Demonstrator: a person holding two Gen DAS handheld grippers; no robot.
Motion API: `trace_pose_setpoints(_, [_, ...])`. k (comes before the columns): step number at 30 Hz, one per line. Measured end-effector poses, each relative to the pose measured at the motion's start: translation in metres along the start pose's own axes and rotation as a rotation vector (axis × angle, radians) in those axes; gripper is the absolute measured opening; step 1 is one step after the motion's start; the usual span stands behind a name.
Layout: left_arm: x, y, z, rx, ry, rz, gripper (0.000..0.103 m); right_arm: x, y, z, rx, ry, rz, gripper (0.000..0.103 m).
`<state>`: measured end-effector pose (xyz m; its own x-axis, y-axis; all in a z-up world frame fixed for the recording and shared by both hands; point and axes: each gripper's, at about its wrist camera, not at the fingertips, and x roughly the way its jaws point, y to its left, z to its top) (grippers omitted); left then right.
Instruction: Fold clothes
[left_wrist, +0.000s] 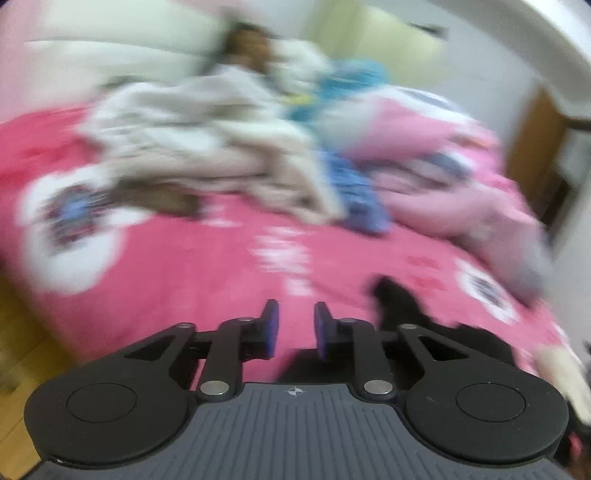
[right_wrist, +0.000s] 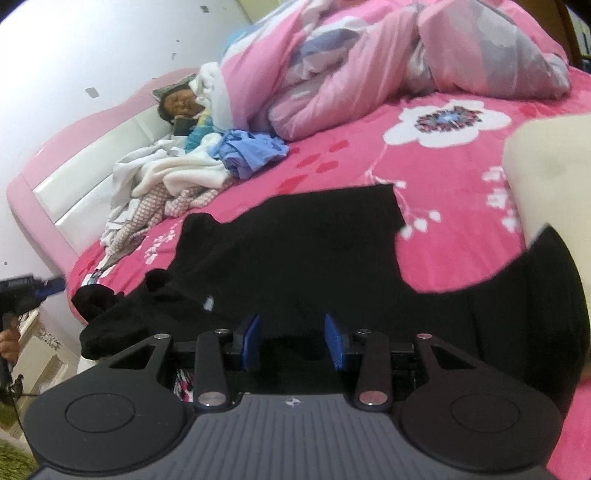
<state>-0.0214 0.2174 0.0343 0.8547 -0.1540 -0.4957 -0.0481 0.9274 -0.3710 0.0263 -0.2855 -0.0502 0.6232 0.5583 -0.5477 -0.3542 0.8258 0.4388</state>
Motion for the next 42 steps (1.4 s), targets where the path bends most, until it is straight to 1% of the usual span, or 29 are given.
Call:
trace_pose_setpoints(1, [0.012, -0.011, 0.001, 0.027, 0.046, -0.070, 0.027, 0.001, 0.001, 0.002, -0.003, 0.001, 0.000, 0.043])
trace_pose_setpoints(2, [0.025, -0.023, 0.002, 0.052, 0.100, -0.142, 0.032, 0.003, 0.002, 0.004, -0.007, 0.003, 0.000, 0.043])
trace_pose_setpoints(3, [0.039, -0.033, 0.001, 0.080, 0.148, -0.196, 0.033, 0.006, 0.003, 0.006, -0.005, 0.008, -0.005, 0.043])
trace_pose_setpoints(5, [0.067, -0.054, -0.005, 0.160, 0.216, -0.269, 0.034, 0.011, 0.002, 0.008, 0.019, 0.021, 0.001, 0.043])
trace_pose_setpoints(6, [0.080, -0.063, -0.009, 0.206, 0.242, -0.289, 0.034, 0.014, 0.001, 0.009, 0.031, 0.026, 0.011, 0.043])
trace_pose_setpoints(8, [0.104, -0.074, -0.016, 0.269, 0.305, -0.305, 0.035, 0.018, 0.001, 0.009, 0.043, 0.039, 0.022, 0.043])
trace_pose_setpoints(10, [0.114, -0.079, -0.023, 0.288, 0.345, -0.315, 0.035, 0.021, 0.001, 0.008, 0.044, 0.048, 0.036, 0.043])
trace_pose_setpoints(12, [0.117, -0.078, -0.026, 0.301, 0.353, -0.352, 0.033, 0.020, 0.001, 0.006, 0.048, 0.050, 0.068, 0.036])
trace_pose_setpoints(13, [0.117, -0.077, -0.026, 0.306, 0.348, -0.377, 0.029, 0.019, 0.001, 0.005, 0.053, 0.053, 0.094, 0.031])
trace_pose_setpoints(14, [0.114, -0.077, -0.026, 0.313, 0.340, -0.403, 0.027, 0.018, 0.001, 0.004, 0.058, 0.056, 0.121, 0.022])
trace_pose_setpoints(16, [0.106, -0.076, -0.026, 0.330, 0.319, -0.454, 0.027, 0.013, 0.005, 0.004, 0.038, 0.051, 0.167, 0.021])
trace_pose_setpoints(18, [0.104, -0.075, -0.026, 0.359, 0.296, -0.485, 0.027, 0.008, 0.007, 0.004, 0.022, 0.061, 0.185, 0.021])
trace_pose_setpoints(19, [0.104, -0.076, -0.026, 0.377, 0.293, -0.482, 0.027, 0.007, 0.006, 0.006, 0.021, 0.064, 0.177, 0.022])
trace_pose_setpoints(22, [0.109, -0.074, -0.028, 0.419, 0.308, -0.430, 0.033, 0.004, 0.000, 0.010, 0.021, 0.068, 0.141, 0.025])
trace_pose_setpoints(23, [0.112, -0.073, -0.029, 0.430, 0.320, -0.411, 0.034, 0.003, -0.002, 0.012, 0.022, 0.066, 0.131, 0.029])
trace_pose_setpoints(24, [0.115, -0.071, -0.030, 0.434, 0.332, -0.400, 0.034, 0.003, -0.003, 0.012, 0.019, 0.065, 0.121, 0.037])
trace_pose_setpoints(25, [0.118, -0.070, -0.031, 0.435, 0.343, -0.393, 0.034, 0.003, -0.003, 0.013, 0.013, 0.065, 0.111, 0.042])
trace_pose_setpoints(26, [0.119, -0.069, -0.032, 0.436, 0.347, -0.389, 0.034, 0.003, -0.004, 0.014, 0.008, 0.066, 0.102, 0.049])
trace_pose_setpoints(28, [0.121, -0.068, -0.034, 0.440, 0.342, -0.384, 0.034, 0.007, -0.002, 0.013, -0.030, 0.084, 0.076, 0.051])
trace_pose_setpoints(30, [0.119, -0.068, -0.036, 0.452, 0.322, -0.384, 0.033, 0.015, 0.001, 0.009, -0.060, 0.126, 0.058, 0.051])
trace_pose_setpoints(31, [0.118, -0.068, -0.037, 0.457, 0.311, -0.385, 0.029, 0.019, 0.002, 0.006, -0.075, 0.147, 0.050, 0.051])
trace_pose_setpoints(32, [0.115, -0.067, -0.038, 0.461, 0.300, -0.385, 0.023, 0.021, 0.004, 0.003, -0.089, 0.159, 0.045, 0.046])
trace_pose_setpoints(33, [0.113, -0.068, -0.039, 0.464, 0.293, -0.385, 0.021, 0.020, 0.007, 0.002, -0.104, 0.157, 0.045, 0.028])
trace_pose_setpoints(34, [0.111, -0.068, -0.040, 0.467, 0.288, -0.384, 0.020, 0.018, 0.010, 0.001, -0.120, 0.152, 0.047, 0.015])
trace_pose_setpoints(35, [0.107, -0.068, -0.040, 0.470, 0.284, -0.386, 0.020, 0.015, 0.014, 0.000, -0.136, 0.148, 0.049, 0.008])
trace_pose_setpoints(38, [0.099, -0.071, -0.042, 0.482, 0.278, -0.396, 0.021, -0.006, 0.028, 0.002, -0.179, 0.048, 0.096, 0.006])
trace_pose_setpoints(39, [0.097, -0.072, -0.043, 0.488, 0.276, -0.397, 0.023, -0.017, 0.032, 0.004, -0.179, 0.007, 0.125, 0.006])
trace_pose_setpoints(40, [0.096, -0.074, -0.044, 0.494, 0.276, -0.399, 0.027, -0.027, 0.034, 0.006, -0.180, -0.025, 0.147, 0.006])
trace_pose_setpoints(42, [0.095, -0.077, -0.045, 0.508, 0.278, -0.404, 0.029, -0.045, 0.037, 0.009, -0.180, -0.076, 0.158, 0.006])
